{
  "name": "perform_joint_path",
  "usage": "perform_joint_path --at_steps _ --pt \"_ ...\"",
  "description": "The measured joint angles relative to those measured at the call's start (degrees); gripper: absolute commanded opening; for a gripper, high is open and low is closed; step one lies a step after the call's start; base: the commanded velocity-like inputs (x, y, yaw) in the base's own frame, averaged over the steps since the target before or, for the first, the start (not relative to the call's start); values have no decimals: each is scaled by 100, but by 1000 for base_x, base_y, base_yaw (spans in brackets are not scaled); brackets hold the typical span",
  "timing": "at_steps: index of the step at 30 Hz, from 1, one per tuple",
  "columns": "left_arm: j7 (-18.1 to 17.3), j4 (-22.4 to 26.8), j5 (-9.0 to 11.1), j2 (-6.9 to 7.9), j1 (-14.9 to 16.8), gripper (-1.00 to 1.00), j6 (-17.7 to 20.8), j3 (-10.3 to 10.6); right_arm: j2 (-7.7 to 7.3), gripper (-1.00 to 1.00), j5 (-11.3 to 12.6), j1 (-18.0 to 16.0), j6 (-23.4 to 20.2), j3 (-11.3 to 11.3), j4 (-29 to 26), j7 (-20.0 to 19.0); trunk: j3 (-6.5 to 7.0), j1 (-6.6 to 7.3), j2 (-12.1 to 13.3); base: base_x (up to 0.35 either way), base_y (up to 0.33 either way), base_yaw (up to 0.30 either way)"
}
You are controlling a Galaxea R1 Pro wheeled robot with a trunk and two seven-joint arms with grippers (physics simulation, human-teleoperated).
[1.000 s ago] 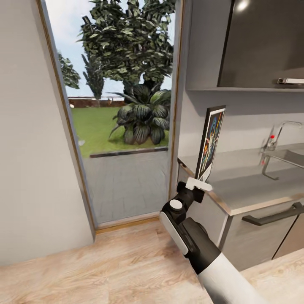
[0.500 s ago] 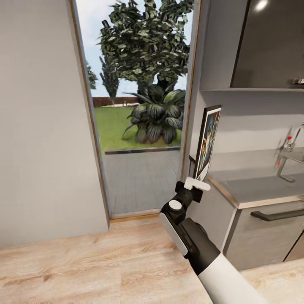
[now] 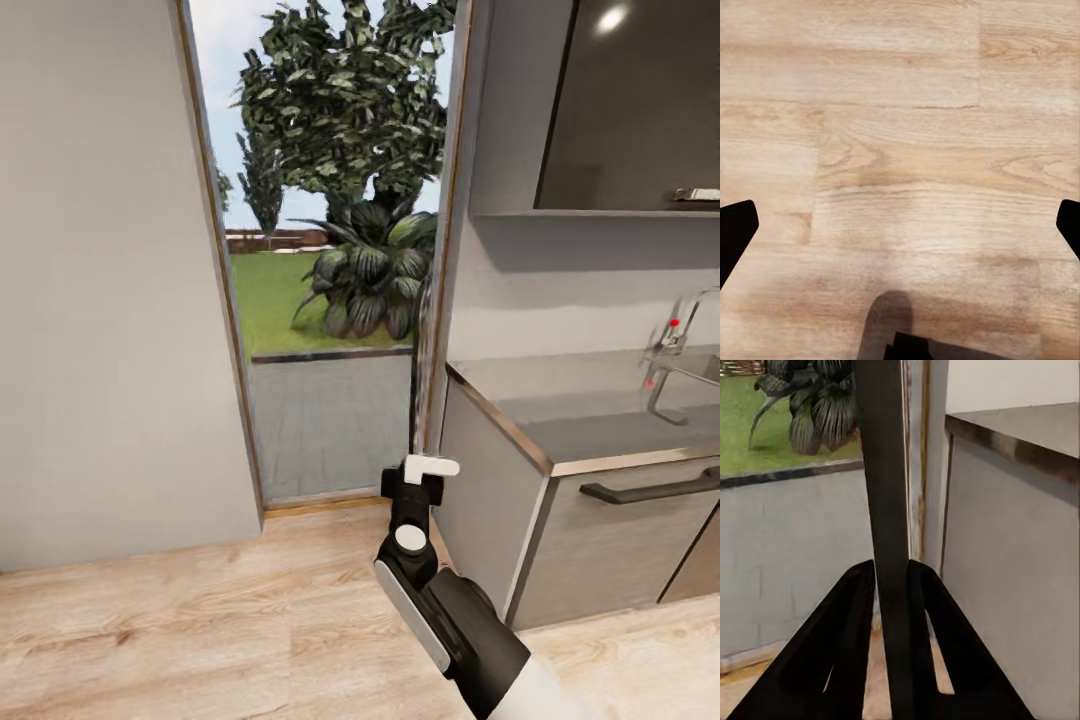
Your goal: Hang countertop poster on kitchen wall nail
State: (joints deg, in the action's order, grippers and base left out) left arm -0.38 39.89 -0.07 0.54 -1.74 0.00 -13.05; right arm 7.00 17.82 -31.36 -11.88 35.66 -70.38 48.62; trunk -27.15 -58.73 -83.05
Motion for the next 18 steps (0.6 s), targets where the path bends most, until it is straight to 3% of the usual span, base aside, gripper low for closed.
perform_joint_path --at_steps 2,6,11,13,18 --pt "-1 0 1 0 0 100 0 0 -59 -100 -7 64 72 0 -24 -259 0 0 0 -5 0 0" --pt "-5 1 5 4 0 100 0 0 -312 -100 -14 376 199 -1 -177 -1244 0 0 0 -2 0 0" --pt "-25 2 15 105 -1 100 0 1 -897 -100 -25 861 581 -9 -406 -2852 0 0 0 0 0 0" --pt "-66 2 18 145 -1 100 0 3 -1017 -100 -30 979 656 -10 -418 -3129 0 0 0 0 0 0" --pt "-486 -3 16 268 -1 100 -3 16 -1634 -100 -46 1366 1202 -21 -353 -4378 0 0 0 0 0 0"
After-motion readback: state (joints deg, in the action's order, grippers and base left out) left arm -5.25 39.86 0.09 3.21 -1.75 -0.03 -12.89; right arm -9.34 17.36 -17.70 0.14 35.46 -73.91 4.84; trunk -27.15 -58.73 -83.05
